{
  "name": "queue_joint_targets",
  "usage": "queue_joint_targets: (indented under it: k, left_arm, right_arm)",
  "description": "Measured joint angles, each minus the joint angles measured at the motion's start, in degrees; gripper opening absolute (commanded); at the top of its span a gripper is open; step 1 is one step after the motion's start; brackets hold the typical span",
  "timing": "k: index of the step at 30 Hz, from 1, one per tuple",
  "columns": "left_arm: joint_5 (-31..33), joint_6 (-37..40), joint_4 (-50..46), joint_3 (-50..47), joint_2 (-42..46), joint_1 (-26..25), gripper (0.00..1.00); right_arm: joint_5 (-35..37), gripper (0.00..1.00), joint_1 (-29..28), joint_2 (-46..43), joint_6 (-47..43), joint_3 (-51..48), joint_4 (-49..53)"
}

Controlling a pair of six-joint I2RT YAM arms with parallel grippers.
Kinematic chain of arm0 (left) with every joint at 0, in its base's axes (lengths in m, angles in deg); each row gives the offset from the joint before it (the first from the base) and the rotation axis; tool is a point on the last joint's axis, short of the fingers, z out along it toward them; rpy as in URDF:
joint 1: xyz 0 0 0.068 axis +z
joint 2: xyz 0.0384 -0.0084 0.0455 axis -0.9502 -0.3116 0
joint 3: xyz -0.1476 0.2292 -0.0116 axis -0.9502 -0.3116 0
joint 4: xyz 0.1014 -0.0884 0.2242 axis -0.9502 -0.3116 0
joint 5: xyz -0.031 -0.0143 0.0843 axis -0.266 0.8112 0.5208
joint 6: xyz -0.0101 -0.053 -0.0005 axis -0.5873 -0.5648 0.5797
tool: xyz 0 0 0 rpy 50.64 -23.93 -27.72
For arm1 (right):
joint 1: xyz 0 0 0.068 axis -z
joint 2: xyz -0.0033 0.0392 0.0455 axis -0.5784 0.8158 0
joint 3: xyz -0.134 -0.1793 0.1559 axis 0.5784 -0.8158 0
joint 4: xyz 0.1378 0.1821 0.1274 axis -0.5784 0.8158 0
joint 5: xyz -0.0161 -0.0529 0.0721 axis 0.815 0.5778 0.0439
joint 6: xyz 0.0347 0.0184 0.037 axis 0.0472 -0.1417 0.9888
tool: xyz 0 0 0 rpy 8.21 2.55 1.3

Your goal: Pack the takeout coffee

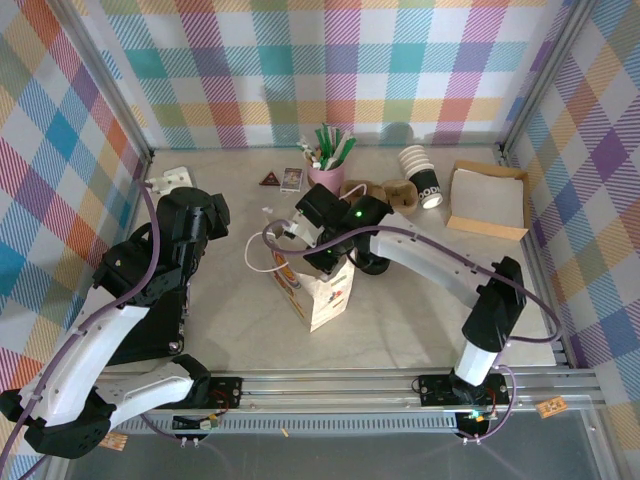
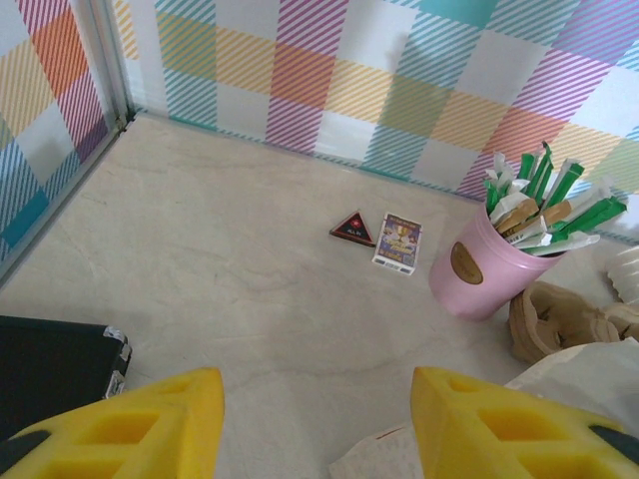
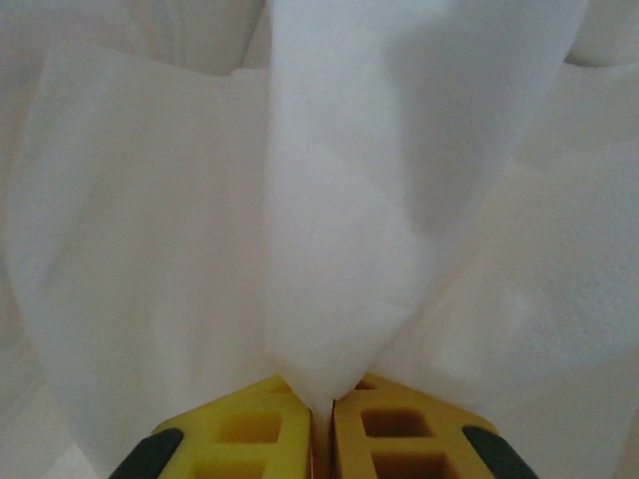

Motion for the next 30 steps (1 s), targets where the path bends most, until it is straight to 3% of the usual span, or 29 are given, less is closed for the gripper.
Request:
queue_joint_targets:
  k: [5,9,11,23,30]
  left_arm:
    - [-0.17,-0.04,-0.02,-0.33,0.02,0.0,0.52]
    - [-0.13,-0.02,-0.02,-0.33,0.24,0.0,0.53]
    - [0.0,0.0,0.0,-0.37,0.55,0.0,0.53]
    - [2.1,1.55,1.53,-1.51,1.33,0.0,0.54]
    - [4.87,4.7,6.97,-5.35,1.62,0.0,0.54]
  right_arm:
    - [-1.22,0.3,0.17,3.04,1.03,2.95,2.23]
    - [-1.33,0.49,0.2,3.72,2.01,5.31,4.31]
    - [-1.27,0.54,0.2,3.56,2.36,6.25,5.09]
    - [-1.05,0.58,0.2,-0.46,3.04,11.78,8.28]
    - [0.81,0.6,0.2,-5.01,5.2,12.35,7.63]
